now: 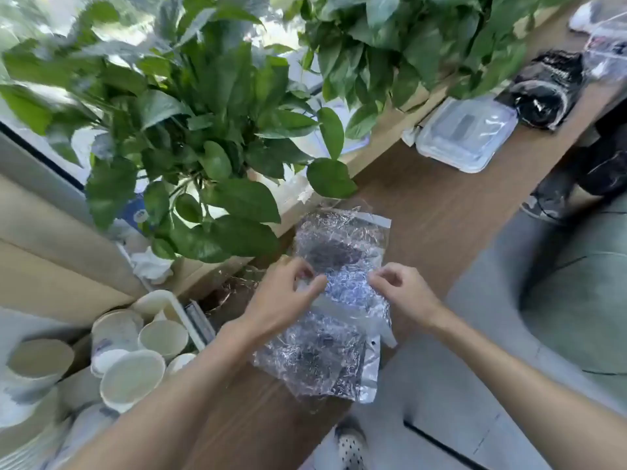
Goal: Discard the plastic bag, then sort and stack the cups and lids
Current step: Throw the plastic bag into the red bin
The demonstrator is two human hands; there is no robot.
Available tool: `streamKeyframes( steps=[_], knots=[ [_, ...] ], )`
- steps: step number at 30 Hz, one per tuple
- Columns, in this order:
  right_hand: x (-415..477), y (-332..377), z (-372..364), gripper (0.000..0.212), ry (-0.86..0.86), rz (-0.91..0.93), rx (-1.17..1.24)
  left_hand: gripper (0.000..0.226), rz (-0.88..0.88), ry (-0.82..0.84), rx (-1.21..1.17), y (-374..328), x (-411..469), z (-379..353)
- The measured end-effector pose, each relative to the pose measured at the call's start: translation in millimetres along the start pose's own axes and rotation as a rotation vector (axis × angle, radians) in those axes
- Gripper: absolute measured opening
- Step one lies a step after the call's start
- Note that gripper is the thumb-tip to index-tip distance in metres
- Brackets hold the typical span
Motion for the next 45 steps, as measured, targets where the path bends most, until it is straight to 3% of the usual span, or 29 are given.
streamKeyframes(
  steps=[2, 5, 8, 10, 15, 16, 18, 21, 24, 26, 29, 31, 33, 36, 38, 40, 41, 43, 45],
  knots=[
    [0.0, -27.3, -2.8, 0.024, -0.07, -0.075, -0.042, 0.064, 0.036, 0.116, 0.251, 16.1, 10.0, -21.0],
    [-3.3, -70.5, -18.5, 0.032, -0.076, -0.205, -0.04, 0.074, 0.081, 0.256, 0.312, 43.1, 15.2, -49.7],
    [-4.2, -88.8, -32.7, 0.046, -0.109, -0.253, 0.028, 0.035, 0.062, 0.21, 0.238, 52.5, 18.8, -64.1],
    [-5.9, -92.1, -40.5, 0.044, -0.198, -0.283, 0.118, 0.025, 0.041, 0.143, 0.203, 54.6, 17.5, -64.9],
    [-17.1, -80.1, -45.1, 0.06, -0.374, -0.224, 0.252, 0.026, -0.033, 0.078, 0.138, 50.2, 6.5, -54.6],
    [-20.0, -76.3, -44.4, 0.052, -0.382, -0.181, 0.262, 0.025, -0.039, 0.078, 0.112, 46.9, 4.6, -51.4],
    [-27.3, -61.3, -43.6, 0.016, -0.39, -0.072, 0.218, 0.02, -0.067, 0.061, 0.033, 35.0, -0.1, -43.4],
    [-38.5, -40.0, -51.3, 0.022, -0.389, 0.051, 0.142, 0.009, -0.069, 0.045, -0.086, 17.4, -6.9, -33.7],
    [-51.4, -28.3, -67.1, 0.024, -0.349, 0.151, -0.127, 0.067, 0.021, 0.144, -0.201, 1.1, -14.9, -31.4],
    [-61.5, -15.1, -75.2, 0.025, -0.284, 0.189, -0.175, 0.084, 0.043, 0.162, -0.257, -5.8, -18.7, -32.3],
    [-75.6, 1.1, -93.2, 0.03, -0.036, 0.217, 0.116, 0.069, 0.081, 0.112, -0.248, 3.1, -16.4, -34.6],
    [-83.3, 1.5, -101.0, 0.026, 0.027, 0.191, 0.132, 0.037, 0.063, 0.058, -0.211, 11.8, -16.1, -35.4],
    [-89.6, -2.6, -105.3, 0.027, 0.008, 0.162, 0.127, 0.021, 0.004, -0.029, -0.136, 17.4, -20.9, -32.2],
    [-91.2, -15.1, -99.3, 0.027, -0.174, 0.07, 0.256, 0.032, -0.037, -0.127, -0.021, 25.8, -28.1, -27.9],
    [-82.5, -32.9, -90.9, 0.03, -0.302, -0.029, 0.232, 0.029, -0.047, -0.138, -0.01, 30.7, -30.6, -27.7],
    [-68.5, -51.0, -86.4, 0.036, -0.315, -0.123, 0.178, 0.019, -0.059, -0.087, -0.031, 36.9, -29.1, -31.3],
    [-61.8, -57.3, -86.3, 0.038, -0.29, -0.155, 0.166, 0.024, -0.061, -0.064, 0.01, 39.5, -27.0, -33.5],
    [-48.3, -67.5, -89.2, 0.043, -0.236, -0.201, 0.161, 0.063, -0.093, -0.058, 0.241, 47.4, -16.8, -39.6],
    [-37.6, -75.2, -93.2, 0.045, -0.206, -0.227, 0.163, 0.084, -0.148, -0.033, 0.489, 53.3, -5.4, -48.2]
  ],
)
Point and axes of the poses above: each hand's wrist, its own x-axis towards the middle knuckle, its own z-axis out of the back of the hand, y = z × x, the point moved 3 cm from there along x, towards the middle knuckle, and after that the axes turned 2 degrees about z, right-handed, at the moved point
